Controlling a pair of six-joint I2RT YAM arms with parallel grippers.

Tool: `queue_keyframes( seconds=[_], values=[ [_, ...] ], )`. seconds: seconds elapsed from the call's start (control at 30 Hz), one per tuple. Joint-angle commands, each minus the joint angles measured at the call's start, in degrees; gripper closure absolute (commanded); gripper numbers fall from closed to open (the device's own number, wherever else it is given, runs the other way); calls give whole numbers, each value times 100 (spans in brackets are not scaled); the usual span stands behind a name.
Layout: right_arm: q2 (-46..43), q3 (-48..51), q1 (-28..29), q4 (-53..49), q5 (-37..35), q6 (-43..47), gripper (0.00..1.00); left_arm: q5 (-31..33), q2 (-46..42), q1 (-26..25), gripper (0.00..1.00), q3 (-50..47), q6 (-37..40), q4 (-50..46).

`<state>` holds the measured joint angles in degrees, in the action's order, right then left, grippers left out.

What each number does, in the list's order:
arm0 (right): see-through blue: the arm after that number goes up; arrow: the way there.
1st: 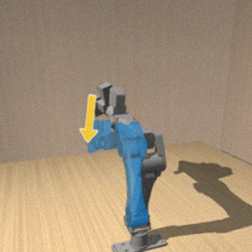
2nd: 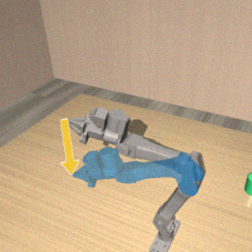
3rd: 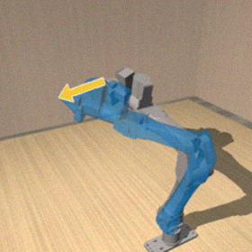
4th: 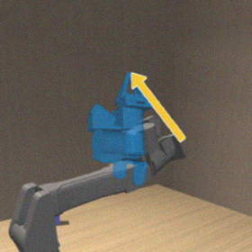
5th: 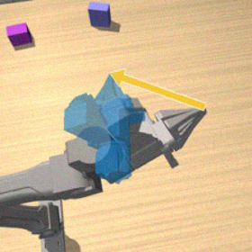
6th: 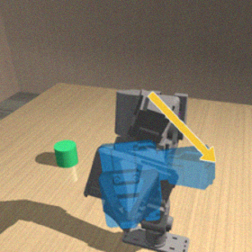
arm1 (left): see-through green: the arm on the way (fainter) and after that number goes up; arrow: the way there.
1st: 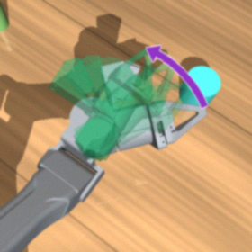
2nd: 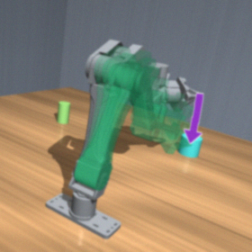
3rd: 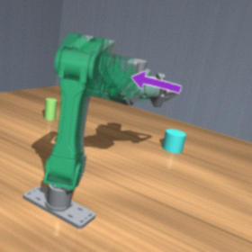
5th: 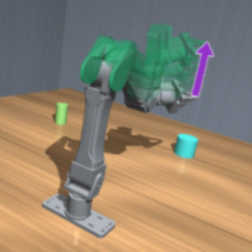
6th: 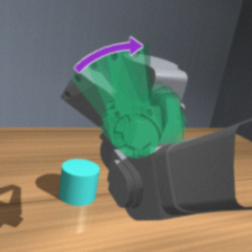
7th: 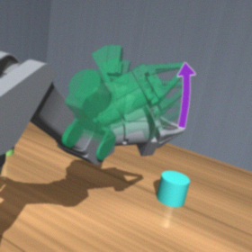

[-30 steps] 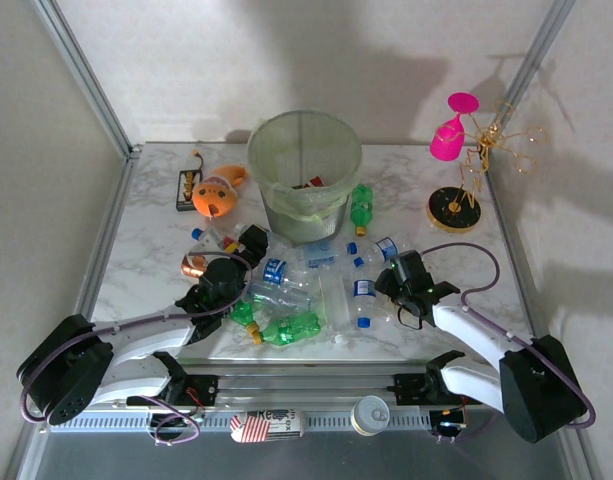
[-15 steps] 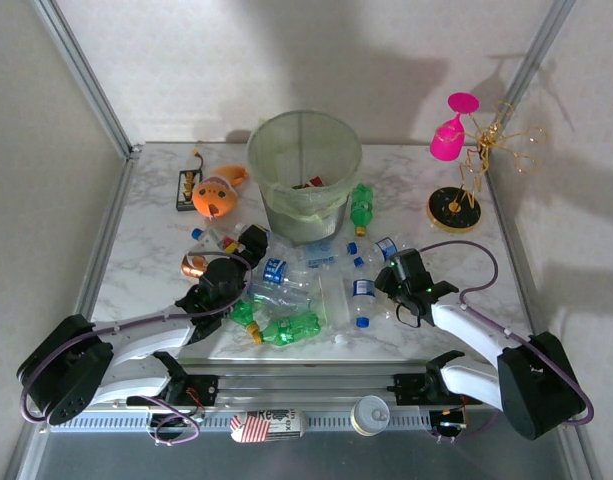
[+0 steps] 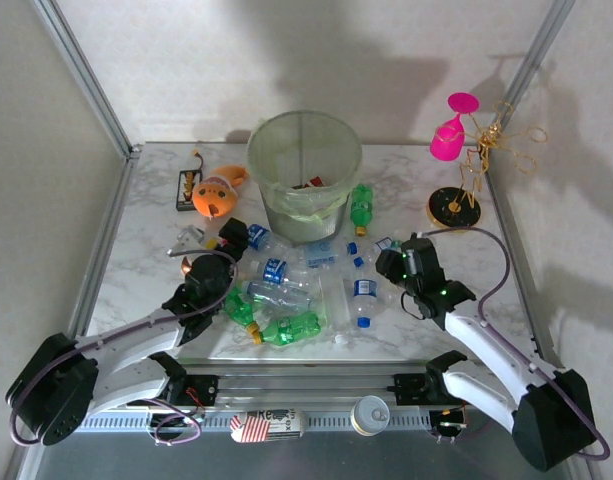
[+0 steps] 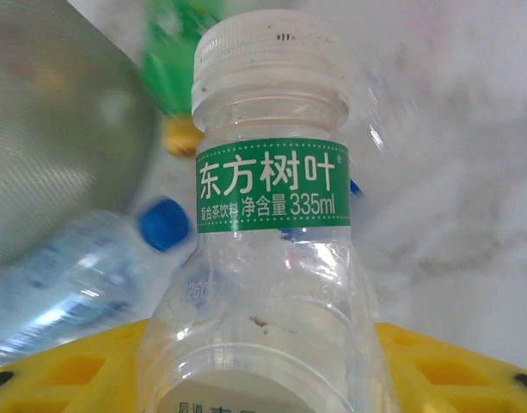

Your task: Put the plastic bottles in the bin

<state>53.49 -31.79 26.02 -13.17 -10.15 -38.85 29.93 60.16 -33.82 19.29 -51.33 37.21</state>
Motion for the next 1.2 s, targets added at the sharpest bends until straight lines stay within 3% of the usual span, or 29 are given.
queue_keyframes(
  seconds=[0.0,0.3,0.73,1.03,1.17],
  values=[
    [-13,-657,-35,375,149,667,52,108,-314,251,0,-173,111,-404],
    [938,-2989,-36,471,434,1670,52,201,-1227,604,1,-558,71,-1024],
    [2717,-4905,-34,1805,1614,1661,52,129,-2307,692,0,-1028,-165,-1685],
    [4183,-6117,126,1309,2440,1474,52,70,-2740,807,0,-1113,-110,-2198],
    [4788,-6834,334,680,2433,1770,52,30,-2843,851,0,-1065,-44,-2385]
  ],
)
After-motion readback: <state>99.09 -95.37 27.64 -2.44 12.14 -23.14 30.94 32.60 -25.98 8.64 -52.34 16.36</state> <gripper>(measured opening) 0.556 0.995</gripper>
